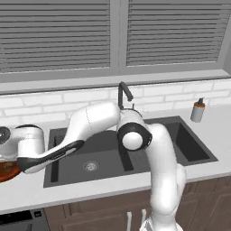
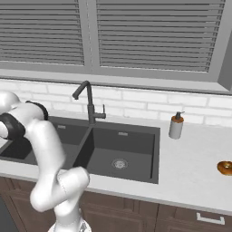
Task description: Pick the mushroom from the sink and place it in the bowl. Then pick the bowl and place it in the microwave. Then close the microwave door and press the start button.
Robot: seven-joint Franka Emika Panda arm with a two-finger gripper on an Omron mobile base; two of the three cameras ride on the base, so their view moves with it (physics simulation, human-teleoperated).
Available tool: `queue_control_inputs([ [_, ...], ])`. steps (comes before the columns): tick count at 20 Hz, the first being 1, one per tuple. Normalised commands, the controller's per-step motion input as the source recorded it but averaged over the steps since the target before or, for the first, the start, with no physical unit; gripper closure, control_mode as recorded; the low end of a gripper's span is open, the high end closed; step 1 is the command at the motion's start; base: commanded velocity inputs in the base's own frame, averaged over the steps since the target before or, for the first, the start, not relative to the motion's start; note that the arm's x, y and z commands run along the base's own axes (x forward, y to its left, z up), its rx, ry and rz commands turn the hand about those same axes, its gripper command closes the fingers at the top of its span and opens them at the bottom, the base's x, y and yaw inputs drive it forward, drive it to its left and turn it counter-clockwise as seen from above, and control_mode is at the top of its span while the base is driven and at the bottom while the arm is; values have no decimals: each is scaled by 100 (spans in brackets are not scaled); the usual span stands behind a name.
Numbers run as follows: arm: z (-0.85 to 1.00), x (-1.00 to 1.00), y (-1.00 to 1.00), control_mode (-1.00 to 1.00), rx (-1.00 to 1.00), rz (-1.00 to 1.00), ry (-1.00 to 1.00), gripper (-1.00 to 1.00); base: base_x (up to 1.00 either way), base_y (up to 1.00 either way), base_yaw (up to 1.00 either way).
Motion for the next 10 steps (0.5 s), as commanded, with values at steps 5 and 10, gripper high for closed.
queue_control_inputs([
  [5, 0, 0, -87, -100, 42, 0, 1, -100, 0, 0, 0],
  [10, 9, 38, -43, -100, 39, 0, 20, -100, 0, 0, 0],
])
